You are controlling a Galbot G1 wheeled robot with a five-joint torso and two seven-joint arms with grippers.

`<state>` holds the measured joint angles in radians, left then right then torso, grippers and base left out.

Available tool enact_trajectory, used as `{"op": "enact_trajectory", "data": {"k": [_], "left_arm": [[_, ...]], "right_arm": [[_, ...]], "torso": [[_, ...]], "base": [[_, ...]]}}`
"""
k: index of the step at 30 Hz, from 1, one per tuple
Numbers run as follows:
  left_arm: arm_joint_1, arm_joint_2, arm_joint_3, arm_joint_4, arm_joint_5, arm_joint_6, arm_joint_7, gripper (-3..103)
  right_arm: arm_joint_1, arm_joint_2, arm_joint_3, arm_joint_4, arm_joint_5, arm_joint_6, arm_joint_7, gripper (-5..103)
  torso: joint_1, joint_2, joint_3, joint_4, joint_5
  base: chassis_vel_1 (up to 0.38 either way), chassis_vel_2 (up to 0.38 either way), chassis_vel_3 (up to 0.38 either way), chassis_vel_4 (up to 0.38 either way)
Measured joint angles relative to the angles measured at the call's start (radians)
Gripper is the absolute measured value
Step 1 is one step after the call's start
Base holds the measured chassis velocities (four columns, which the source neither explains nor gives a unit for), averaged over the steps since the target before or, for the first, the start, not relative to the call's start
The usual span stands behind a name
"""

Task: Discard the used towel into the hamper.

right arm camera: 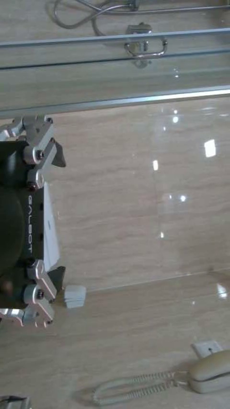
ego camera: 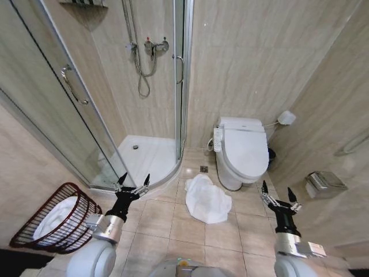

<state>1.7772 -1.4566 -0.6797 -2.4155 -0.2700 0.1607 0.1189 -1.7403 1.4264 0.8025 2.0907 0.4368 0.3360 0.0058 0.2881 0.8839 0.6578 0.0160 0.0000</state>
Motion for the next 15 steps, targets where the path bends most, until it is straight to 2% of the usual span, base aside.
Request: {"op": "enact_trajectory", "data": {"k": [15], "left_arm": [[0.0, 0.0, 0.0, 0.0, 0.0, 0.0, 0.0, 100]], "right_arm": [[0.024, 0.002, -0.01, -0.026, 0.0, -0.006, 0.01, 100]], "torso": [[-0.032, -0.072, -0.041, 0.0, 0.0]], "base": [[0.0, 0.0, 0.0, 0.0]]}}
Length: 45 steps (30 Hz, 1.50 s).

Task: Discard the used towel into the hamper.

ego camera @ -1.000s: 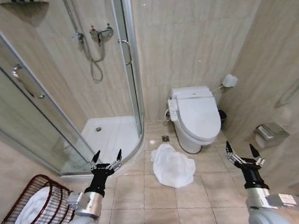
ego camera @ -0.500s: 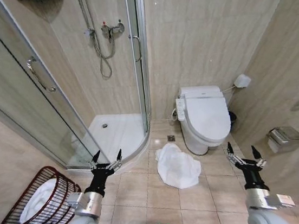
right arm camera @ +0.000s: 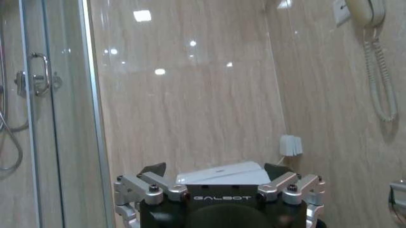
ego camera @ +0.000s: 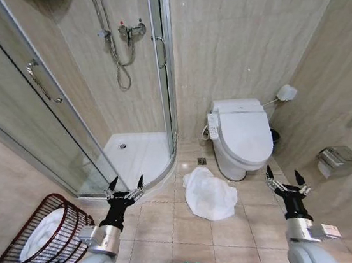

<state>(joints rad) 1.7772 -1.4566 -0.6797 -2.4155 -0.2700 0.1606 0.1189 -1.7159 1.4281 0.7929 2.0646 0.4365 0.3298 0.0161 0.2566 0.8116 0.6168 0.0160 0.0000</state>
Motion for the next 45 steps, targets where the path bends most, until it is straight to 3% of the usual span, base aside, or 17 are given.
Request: {"op": "enact_trajectory", "data": {"k": [9, 12, 14, 28, 37, 45], "left_arm": [[0.0, 0.0, 0.0, 0.0, 0.0, 0.0, 0.0, 100], [0.0, 0.0, 0.0, 0.0, 0.0, 0.0, 0.0, 100], [0.0, 0.0, 0.0, 0.0, 0.0, 0.0, 0.0, 100], [0.0, 0.0, 0.0, 0.0, 0.0, 0.0, 0.0, 100], [0.0, 0.0, 0.0, 0.0, 0.0, 0.0, 0.0, 100], [0.0, 0.0, 0.0, 0.0, 0.0, 0.0, 0.0, 100]], "right_arm": [[-0.032, -0.016, -0.016, 0.016, 0.077, -0.08, 0.007, 100], [-0.027, -0.012, -0.02, 0.028, 0.095, -0.116, 0.08, 100], [-0.022, -0.011, -0.02, 0.028, 0.095, -0.116, 0.089, 100], [-0.004, -0.017, -0.01, 0.002, 0.093, -0.028, 0.083, 100], [-0.038, -0.039, 0.01, -0.043, 0.085, 0.092, 0.067, 100], [-0.038, -0.034, 0.005, -0.061, 0.068, 0.127, 0.053, 100]], "torso": [[-0.015, -0.035, -0.02, 0.0, 0.0], [-0.023, -0.054, -0.031, 0.0, 0.0001], [-0.025, -0.059, -0.034, 0.0, 0.0001], [-0.051, -0.118, -0.067, 0.0001, 0.0], [-0.069, -0.161, -0.092, 0.0, 0.0], [-0.082, -0.192, -0.11, 0.0001, 0.0]], "base": [[0.0, 0.0, 0.0, 0.0], [0.0, 0.0, 0.0, 0.0], [0.0, 0.0, 0.0, 0.0], [0.0, 0.0, 0.0, 0.0], [0.0, 0.0, 0.0, 0.0], [0.0, 0.0, 0.0, 0.0]]}}
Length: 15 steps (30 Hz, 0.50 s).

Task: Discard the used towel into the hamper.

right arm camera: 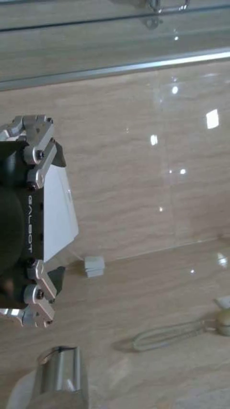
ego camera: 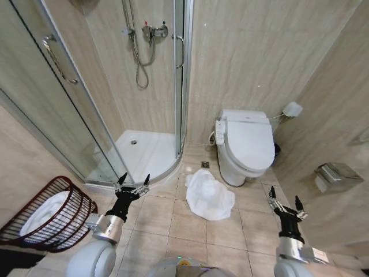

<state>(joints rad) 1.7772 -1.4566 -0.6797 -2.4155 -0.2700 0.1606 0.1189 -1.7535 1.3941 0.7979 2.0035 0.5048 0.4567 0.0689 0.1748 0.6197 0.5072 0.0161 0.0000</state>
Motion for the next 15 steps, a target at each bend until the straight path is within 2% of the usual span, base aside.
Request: {"op": "enact_trajectory", "data": {"k": [5, 15], "left_arm": [[0.0, 0.0, 0.0, 0.0, 0.0, 0.0, 0.0, 100], [0.0, 0.0, 0.0, 0.0, 0.0, 0.0, 0.0, 100]], "right_arm": [[0.01, 0.014, -0.003, -0.006, -0.053, 0.026, 0.0, 100], [-0.006, 0.01, -0.007, -0.002, 0.002, 0.009, 0.002, 100]], "torso": [[-0.009, -0.022, -0.013, -0.0001, 0.0001], [-0.026, -0.065, -0.039, -0.0001, 0.0]], "base": [[0.0, 0.0, 0.0, 0.0], [0.0, 0.0, 0.0, 0.0]]}}
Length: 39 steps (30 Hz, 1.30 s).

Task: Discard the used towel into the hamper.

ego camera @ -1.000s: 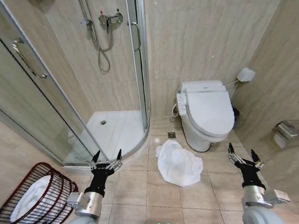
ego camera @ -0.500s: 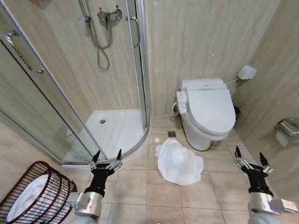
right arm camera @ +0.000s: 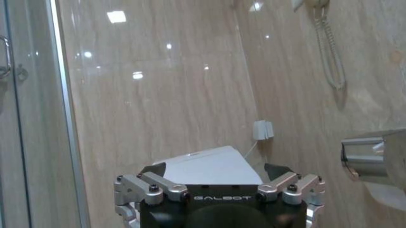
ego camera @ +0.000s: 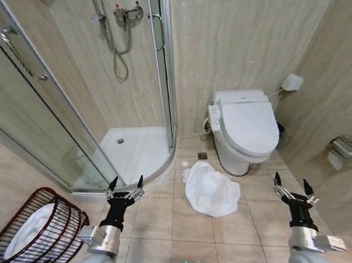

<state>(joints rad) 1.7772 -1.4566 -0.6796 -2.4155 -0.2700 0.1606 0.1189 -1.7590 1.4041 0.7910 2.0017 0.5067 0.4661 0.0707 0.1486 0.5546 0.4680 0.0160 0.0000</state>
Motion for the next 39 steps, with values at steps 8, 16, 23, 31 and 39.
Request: {"op": "enact_trajectory", "data": {"k": [8, 16, 23, 31, 39], "left_arm": [[0.0, 0.0, 0.0, 0.0, 0.0, 0.0, 0.0, 100], [0.0, 0.0, 0.0, 0.0, 0.0, 0.0, 0.0, 100], [0.0, 0.0, 0.0, 0.0, 0.0, 0.0, 0.0, 100], [0.0, 0.0, 0.0, 0.0, 0.0, 0.0, 0.0, 100], [0.0, 0.0, 0.0, 0.0, 0.0, 0.0, 0.0, 100]], "right_arm": [[0.006, 0.001, 0.004, -0.005, 0.0, 0.011, -0.006, 100], [0.006, -0.001, 0.006, -0.006, 0.0, 0.012, -0.013, 100], [-0.009, 0.0, -0.007, -0.01, 0.0, 0.016, -0.028, 100], [-0.018, 0.008, -0.009, -0.005, -0.013, 0.03, -0.035, 100], [-0.017, 0.024, -0.025, -0.025, -0.003, 0.088, -0.046, 100]], "torso": [[-0.014, -0.034, -0.02, 0.0001, 0.0001], [-0.025, -0.064, -0.039, 0.0001, 0.0], [-0.029, -0.074, -0.046, 0.0, 0.0], [-0.028, -0.072, -0.045, 0.0, 0.0], [-0.027, -0.069, -0.043, 0.0, 0.0]], "base": [[0.0, 0.0, 0.0, 0.0], [-0.021, -0.023, -0.019, -0.012], [-0.006, -0.01, -0.007, -0.009], [-0.028, 0.035, 0.043, -0.03], [-0.175, 0.18, 0.174, -0.17]]}}
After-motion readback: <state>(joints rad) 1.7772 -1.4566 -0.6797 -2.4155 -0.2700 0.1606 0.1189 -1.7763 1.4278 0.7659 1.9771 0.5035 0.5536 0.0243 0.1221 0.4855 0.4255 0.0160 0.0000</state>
